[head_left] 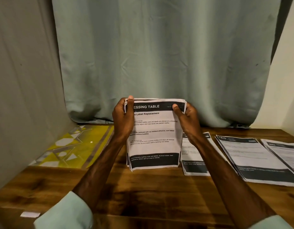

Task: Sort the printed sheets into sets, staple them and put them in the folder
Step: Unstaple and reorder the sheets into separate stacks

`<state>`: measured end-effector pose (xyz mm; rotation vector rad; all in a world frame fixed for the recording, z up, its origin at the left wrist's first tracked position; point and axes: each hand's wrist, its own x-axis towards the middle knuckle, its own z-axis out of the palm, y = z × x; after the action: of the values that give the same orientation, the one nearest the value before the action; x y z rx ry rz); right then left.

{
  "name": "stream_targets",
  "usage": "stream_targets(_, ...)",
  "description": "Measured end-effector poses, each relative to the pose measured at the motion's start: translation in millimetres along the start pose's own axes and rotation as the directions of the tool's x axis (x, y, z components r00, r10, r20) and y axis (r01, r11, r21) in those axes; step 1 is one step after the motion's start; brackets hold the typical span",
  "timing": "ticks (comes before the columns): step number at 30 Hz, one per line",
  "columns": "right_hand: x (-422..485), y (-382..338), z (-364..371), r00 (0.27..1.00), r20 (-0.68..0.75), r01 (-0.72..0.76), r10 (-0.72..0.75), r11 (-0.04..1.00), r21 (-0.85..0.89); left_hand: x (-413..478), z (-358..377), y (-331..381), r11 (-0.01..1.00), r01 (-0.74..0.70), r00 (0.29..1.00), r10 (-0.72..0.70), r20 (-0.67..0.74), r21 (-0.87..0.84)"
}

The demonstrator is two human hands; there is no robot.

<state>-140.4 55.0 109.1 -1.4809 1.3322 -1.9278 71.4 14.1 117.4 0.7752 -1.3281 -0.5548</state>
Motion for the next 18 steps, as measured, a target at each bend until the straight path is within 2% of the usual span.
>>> stream_targets(6,-3,1,1,1.0,-0.009,-0.004,0.004,1.0,0.02,2,9,5,0.997,0.074,0.99,-0.074,-0.119,-0.004)
stream_targets(15,-3,1,-1,1.0,0.0,0.016,-0.016,1.0,-0.004,1,13,8,0.996,0.087,0.984,-0.085,-0.158,0.007)
stream_targets(18,0,1,-2,0.998,-0.005,0.063,-0.063,0.997,-0.035,2,14,10,0.995,0.1,0.983,-0.095,-0.159,0.02)
